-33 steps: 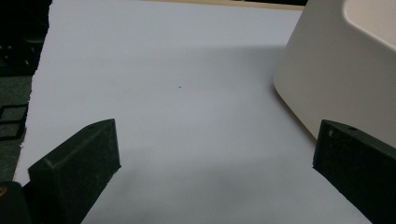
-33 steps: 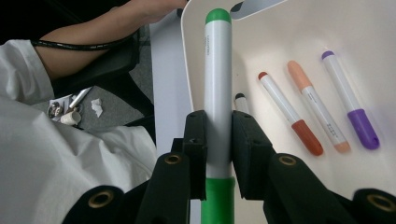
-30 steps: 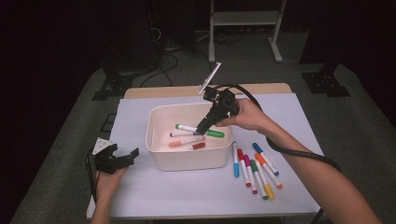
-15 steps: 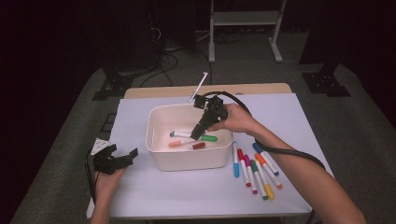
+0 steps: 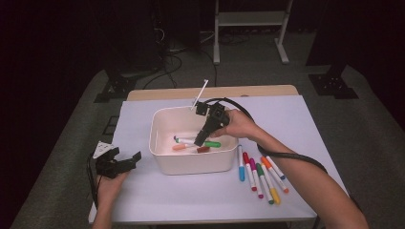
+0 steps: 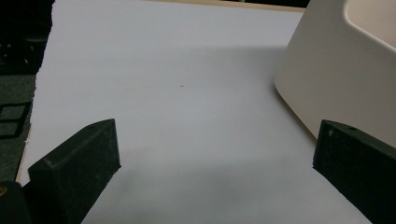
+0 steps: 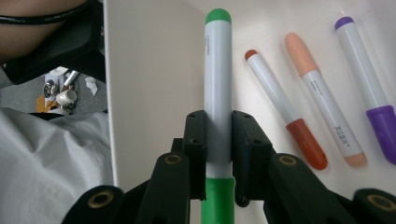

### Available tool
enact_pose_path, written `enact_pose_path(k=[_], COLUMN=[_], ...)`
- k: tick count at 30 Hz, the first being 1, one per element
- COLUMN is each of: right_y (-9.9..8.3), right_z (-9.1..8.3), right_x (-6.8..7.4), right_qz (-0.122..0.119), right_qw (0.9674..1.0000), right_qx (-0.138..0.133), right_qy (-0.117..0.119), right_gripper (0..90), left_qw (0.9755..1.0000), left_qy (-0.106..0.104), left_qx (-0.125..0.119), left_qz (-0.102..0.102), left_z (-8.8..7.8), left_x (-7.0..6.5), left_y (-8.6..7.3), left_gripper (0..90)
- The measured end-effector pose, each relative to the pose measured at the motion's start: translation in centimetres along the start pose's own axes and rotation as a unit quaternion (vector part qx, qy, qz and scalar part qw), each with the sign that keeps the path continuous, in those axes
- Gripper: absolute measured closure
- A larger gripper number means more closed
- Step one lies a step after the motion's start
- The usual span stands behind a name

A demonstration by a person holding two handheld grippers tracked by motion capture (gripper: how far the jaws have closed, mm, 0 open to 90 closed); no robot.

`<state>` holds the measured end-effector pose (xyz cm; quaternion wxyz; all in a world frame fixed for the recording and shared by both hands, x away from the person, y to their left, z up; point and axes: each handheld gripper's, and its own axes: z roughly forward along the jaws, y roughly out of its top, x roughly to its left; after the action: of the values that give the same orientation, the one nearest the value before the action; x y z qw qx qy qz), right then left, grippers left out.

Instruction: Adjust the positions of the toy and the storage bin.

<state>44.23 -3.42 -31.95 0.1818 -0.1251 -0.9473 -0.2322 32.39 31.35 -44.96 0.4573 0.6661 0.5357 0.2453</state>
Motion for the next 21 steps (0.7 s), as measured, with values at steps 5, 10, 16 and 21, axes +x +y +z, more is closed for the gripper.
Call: enact_pose_path(k=[5, 10, 16, 21], right_y=[0.1, 0.1, 0.0, -0.3], right_z=[0.4, 1.0, 1.2, 0.8], right_x=[-0.2, -0.4, -0.4, -0.2], right_qz=[0.003, 0.005, 0.009, 0.009], right_qw=[1.0, 0.9999, 0.9997, 0.9998], right_qx=[0.006, 0.015, 0.02, 0.015], right_qy=[0.0, -0.004, -0.01, -0.014], right_gripper=[75.2, 71.8, 67.0, 67.2], left_qw=[1.0, 1.0, 1.0, 1.0], left_qy=[0.0, -0.001, 0.0, -0.001], left_qx=[0.0, -0.001, -0.002, -0.001], left_qz=[0.001, 0.0, 0.0, 0.003], left_z=[0.0, 0.0, 0.0, 0.0], left_x=[0.0, 0.0, 0.0, -0.1], left_y=[0.0, 0.0, 0.0, 0.1], left_gripper=[0.0, 0.0, 0.0, 0.0])
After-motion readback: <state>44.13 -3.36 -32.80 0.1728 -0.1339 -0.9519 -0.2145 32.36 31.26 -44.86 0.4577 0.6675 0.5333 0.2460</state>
